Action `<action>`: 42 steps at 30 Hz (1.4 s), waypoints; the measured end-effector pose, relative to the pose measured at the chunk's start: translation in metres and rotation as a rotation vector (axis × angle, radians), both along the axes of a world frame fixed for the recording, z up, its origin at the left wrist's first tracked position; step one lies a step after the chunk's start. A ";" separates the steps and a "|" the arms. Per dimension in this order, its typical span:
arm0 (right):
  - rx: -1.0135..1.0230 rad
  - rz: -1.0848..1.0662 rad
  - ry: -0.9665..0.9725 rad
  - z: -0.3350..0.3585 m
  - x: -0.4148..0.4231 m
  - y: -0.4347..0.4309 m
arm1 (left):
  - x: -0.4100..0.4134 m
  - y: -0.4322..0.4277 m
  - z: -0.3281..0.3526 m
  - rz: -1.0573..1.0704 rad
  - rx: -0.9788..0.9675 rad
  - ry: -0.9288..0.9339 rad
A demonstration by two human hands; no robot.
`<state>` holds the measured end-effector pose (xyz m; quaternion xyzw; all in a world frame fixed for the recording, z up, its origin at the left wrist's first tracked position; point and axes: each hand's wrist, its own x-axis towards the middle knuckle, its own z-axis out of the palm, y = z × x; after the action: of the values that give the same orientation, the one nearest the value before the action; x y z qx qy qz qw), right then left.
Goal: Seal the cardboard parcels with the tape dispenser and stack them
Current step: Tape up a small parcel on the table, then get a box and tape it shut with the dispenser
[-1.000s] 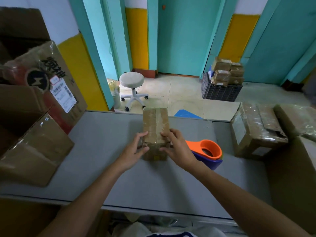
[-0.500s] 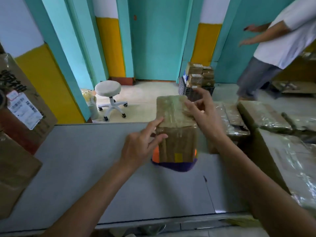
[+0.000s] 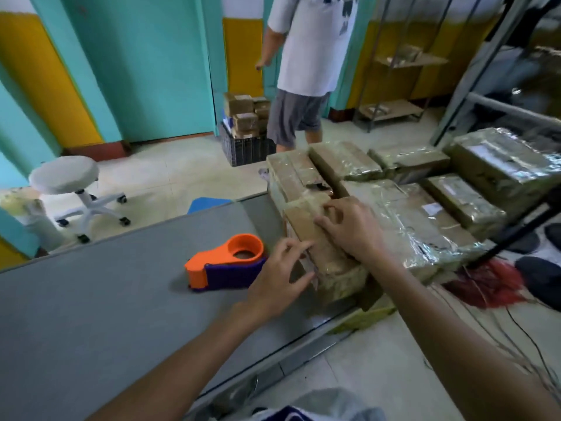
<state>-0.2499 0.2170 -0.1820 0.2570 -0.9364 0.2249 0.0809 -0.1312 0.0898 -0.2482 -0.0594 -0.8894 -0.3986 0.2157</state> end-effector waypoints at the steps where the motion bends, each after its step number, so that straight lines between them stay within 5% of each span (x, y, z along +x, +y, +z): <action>1: 0.011 -0.018 0.037 -0.007 0.000 0.003 | -0.002 0.003 -0.004 -0.007 -0.001 -0.042; 5: 0.211 0.027 0.130 -0.039 0.004 0.006 | -0.004 0.010 -0.024 -0.125 -0.081 -0.319; 10: 0.116 0.055 0.089 -0.034 -0.002 -0.009 | 0.005 -0.007 -0.027 -0.095 -0.129 -0.389; 19: -0.121 0.583 0.054 -0.010 0.051 -0.154 | 0.102 -0.134 0.029 0.597 -0.077 -0.232; 31: -0.299 1.166 -0.148 0.080 0.251 -0.374 | 0.322 -0.258 0.167 1.274 -0.262 -0.077; 42: -0.172 1.155 -0.530 0.041 0.356 -0.443 | 0.502 -0.288 0.122 1.692 -0.108 -0.359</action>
<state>0.1065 -0.2257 -0.1409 0.6484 -0.6138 0.3626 -0.2672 0.3712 -0.1985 -0.1260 0.6761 -0.6729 -0.0647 0.2931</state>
